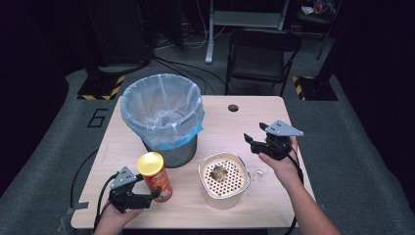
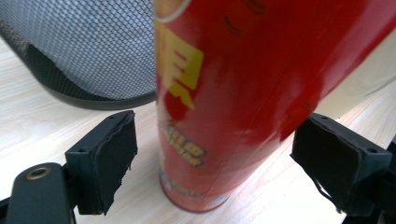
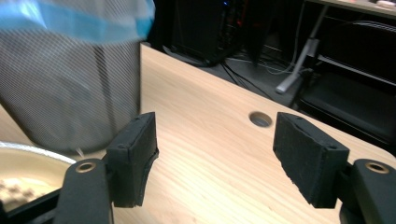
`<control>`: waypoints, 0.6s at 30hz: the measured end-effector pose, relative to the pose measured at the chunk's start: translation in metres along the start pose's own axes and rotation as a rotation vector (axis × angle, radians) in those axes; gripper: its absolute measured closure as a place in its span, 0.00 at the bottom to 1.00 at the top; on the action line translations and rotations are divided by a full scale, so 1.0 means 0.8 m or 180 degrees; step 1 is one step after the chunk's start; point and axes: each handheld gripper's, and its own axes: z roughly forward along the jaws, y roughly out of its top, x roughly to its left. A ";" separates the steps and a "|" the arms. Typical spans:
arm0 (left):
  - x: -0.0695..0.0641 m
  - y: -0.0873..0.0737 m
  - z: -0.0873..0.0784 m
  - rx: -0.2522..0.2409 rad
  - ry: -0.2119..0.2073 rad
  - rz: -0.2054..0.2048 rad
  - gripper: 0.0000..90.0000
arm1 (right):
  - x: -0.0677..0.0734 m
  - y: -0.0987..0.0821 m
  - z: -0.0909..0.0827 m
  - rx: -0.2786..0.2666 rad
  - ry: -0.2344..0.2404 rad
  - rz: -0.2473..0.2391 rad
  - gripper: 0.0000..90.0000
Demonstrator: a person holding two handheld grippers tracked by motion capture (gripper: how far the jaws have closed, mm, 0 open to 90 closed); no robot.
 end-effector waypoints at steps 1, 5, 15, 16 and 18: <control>0.000 0.000 0.000 0.0000 0.0000 0.0000 0.15 | 0.000 -0.005 0.000 0.0020 -0.0027 0.0000 0.33; 0.002 0.001 0.007 -0.0019 0.0005 0.0127 0.15 | -0.005 -0.022 -0.002 0.0067 -0.0074 0.0048 0.33; 0.003 -0.003 0.018 -0.0161 -0.0015 0.0116 0.18 | -0.017 -0.057 -0.005 0.0089 -0.0153 0.0244 0.33; 0.003 -0.003 0.018 -0.0161 -0.0015 0.0116 0.20 | -0.018 -0.062 -0.005 0.0112 -0.0157 0.0266 0.33; 0.004 -0.004 0.019 -0.0184 -0.0035 0.0128 0.23 | -0.019 -0.070 -0.004 0.0116 -0.0161 0.0318 0.33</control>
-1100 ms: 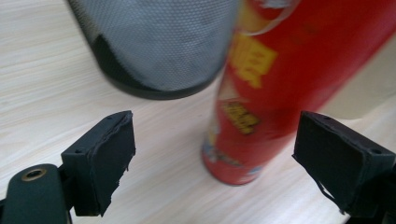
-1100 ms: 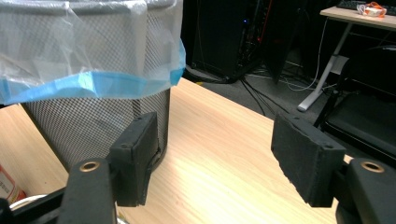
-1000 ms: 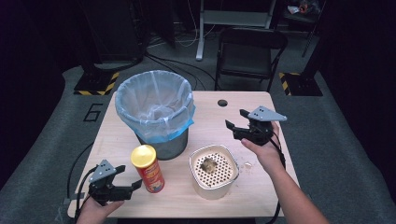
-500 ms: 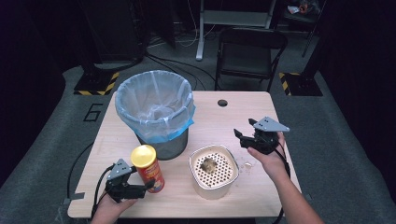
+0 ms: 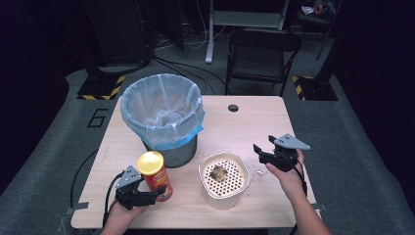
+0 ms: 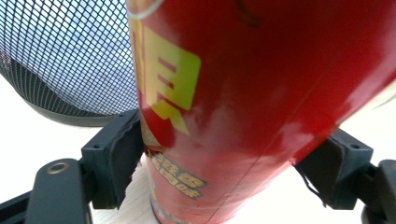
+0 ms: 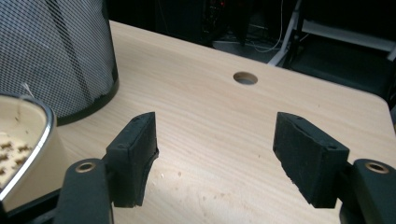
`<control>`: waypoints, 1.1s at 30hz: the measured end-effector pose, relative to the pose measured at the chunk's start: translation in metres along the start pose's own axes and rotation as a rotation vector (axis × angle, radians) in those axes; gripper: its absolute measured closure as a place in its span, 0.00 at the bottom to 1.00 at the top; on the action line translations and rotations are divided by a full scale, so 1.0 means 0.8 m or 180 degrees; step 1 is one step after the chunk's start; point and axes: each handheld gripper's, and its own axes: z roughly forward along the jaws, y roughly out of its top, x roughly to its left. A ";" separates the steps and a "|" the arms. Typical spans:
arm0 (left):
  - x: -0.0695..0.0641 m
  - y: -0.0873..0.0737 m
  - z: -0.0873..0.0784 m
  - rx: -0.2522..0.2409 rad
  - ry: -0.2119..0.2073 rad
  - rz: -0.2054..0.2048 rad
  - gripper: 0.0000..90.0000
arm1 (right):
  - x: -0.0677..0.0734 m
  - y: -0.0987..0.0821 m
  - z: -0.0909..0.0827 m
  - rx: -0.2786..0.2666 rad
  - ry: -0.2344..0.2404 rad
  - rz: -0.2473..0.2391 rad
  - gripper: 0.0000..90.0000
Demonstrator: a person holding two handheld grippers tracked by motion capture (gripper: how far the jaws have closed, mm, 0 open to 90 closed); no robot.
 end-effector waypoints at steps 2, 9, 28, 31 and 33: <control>0.000 0.000 0.000 -0.0005 0.0002 0.0013 0.23 | -0.001 -0.005 0.001 0.0025 -0.0017 0.0029 0.33; -0.005 0.001 -0.003 -0.0015 0.0118 0.0170 0.26 | 0.002 -0.027 0.003 0.0092 -0.0046 0.0069 0.33; -0.016 0.029 -0.033 -0.0091 0.0091 0.0123 0.26 | 0.013 -0.053 0.009 0.0210 -0.0047 0.0048 0.34; -0.011 0.042 -0.042 -0.0075 0.0074 0.0141 0.26 | 0.011 -0.055 0.009 0.0209 -0.0049 0.0080 0.34; -0.011 0.045 -0.044 -0.0067 0.0063 0.0126 0.26 | 0.010 -0.057 0.010 0.0233 -0.0044 0.0101 0.34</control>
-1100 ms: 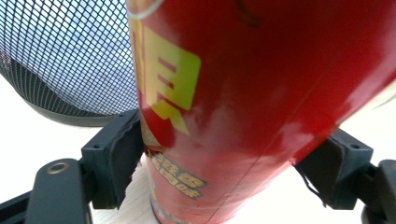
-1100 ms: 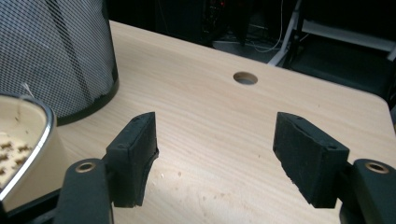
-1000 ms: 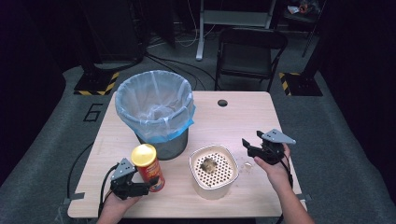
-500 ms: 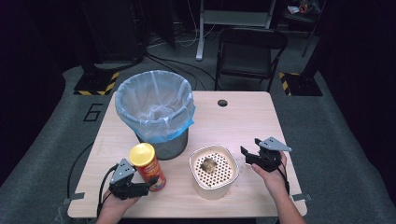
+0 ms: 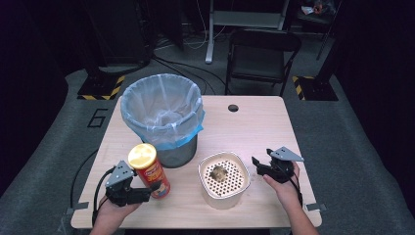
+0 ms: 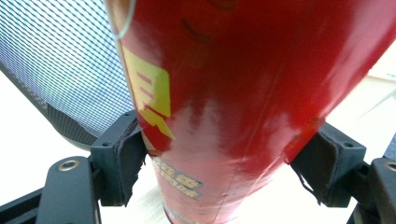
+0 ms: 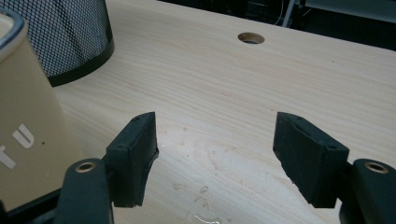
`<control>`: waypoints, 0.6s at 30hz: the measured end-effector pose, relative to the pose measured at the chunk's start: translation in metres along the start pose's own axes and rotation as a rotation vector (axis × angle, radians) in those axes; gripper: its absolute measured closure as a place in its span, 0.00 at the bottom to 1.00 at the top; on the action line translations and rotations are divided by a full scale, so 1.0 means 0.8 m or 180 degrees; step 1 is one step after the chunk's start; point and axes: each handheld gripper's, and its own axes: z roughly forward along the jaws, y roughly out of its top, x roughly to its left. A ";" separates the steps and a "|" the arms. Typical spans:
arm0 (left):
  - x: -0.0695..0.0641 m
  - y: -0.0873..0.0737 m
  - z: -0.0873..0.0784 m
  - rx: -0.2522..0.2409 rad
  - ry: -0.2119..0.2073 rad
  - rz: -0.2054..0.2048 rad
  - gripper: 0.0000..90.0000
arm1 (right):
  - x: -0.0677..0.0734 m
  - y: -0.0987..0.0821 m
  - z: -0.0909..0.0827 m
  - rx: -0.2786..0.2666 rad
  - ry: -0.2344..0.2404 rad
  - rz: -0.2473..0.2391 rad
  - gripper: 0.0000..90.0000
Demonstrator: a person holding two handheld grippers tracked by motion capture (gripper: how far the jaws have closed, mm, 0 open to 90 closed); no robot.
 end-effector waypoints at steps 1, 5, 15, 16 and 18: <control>0.001 0.003 -0.002 0.0008 -0.0012 0.0011 0.26 | 0.000 0.000 0.000 0.0000 0.0000 0.0000 0.34; 0.002 0.015 -0.012 0.0024 -0.0017 0.0054 0.26 | -0.002 -0.004 0.002 0.0038 -0.0027 0.0021 0.34; 0.003 0.040 -0.020 0.0037 -0.0078 0.0063 0.26 | -0.010 -0.009 0.000 0.0066 -0.0024 0.0043 0.34; 0.003 0.043 -0.020 0.0049 -0.0082 0.0065 0.26 | -0.011 -0.009 0.000 0.0077 -0.0024 0.0060 0.34; 0.001 0.051 -0.021 0.0055 -0.0095 0.0060 0.26 | -0.011 -0.009 0.001 0.0086 -0.0026 0.0048 0.34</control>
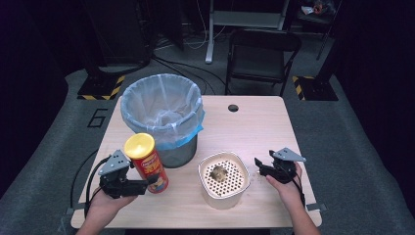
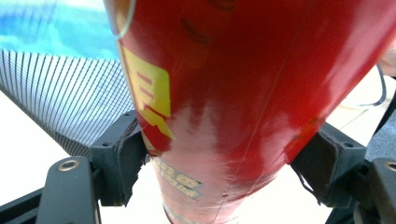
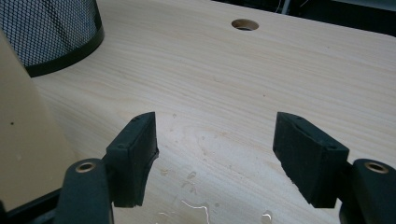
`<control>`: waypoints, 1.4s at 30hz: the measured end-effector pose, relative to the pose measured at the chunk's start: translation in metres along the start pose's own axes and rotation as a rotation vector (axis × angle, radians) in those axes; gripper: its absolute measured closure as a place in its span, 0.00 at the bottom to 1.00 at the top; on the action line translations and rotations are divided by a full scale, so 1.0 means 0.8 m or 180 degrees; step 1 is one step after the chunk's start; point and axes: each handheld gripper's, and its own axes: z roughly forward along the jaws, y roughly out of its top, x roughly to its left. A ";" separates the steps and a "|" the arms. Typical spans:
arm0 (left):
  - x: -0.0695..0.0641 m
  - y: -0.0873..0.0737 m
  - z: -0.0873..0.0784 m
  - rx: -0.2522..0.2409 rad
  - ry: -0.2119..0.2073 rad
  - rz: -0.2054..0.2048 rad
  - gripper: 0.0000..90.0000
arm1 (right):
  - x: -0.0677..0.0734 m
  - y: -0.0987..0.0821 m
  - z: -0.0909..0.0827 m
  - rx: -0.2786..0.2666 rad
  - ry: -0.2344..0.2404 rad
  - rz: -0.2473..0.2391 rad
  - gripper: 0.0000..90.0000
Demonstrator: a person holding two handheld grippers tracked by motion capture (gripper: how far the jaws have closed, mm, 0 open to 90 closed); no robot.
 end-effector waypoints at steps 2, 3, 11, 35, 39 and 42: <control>-0.001 0.005 -0.002 0.0021 -0.0019 0.0019 0.26 | -0.001 0.000 0.000 0.0015 0.0003 -0.0021 0.34; -0.002 0.009 -0.003 0.0012 -0.0014 0.0035 0.26 | -0.001 0.000 0.000 0.0015 0.0003 -0.0021 0.34; -0.012 0.050 -0.029 -0.0036 -0.0089 0.0041 0.26 | -0.007 -0.002 -0.003 0.0007 -0.0028 -0.0011 0.34; -0.038 0.162 -0.087 0.0020 -0.0094 0.0149 0.26 | -0.011 -0.004 -0.003 0.0029 -0.0053 0.0028 0.34; -0.042 0.176 -0.087 0.0027 -0.0113 0.0163 0.26 | -0.012 -0.005 -0.002 0.0044 -0.0048 0.0012 0.34; -0.042 0.187 -0.086 0.0017 -0.0139 0.0167 0.26 | -0.011 -0.005 -0.002 0.0044 -0.0043 0.0008 0.34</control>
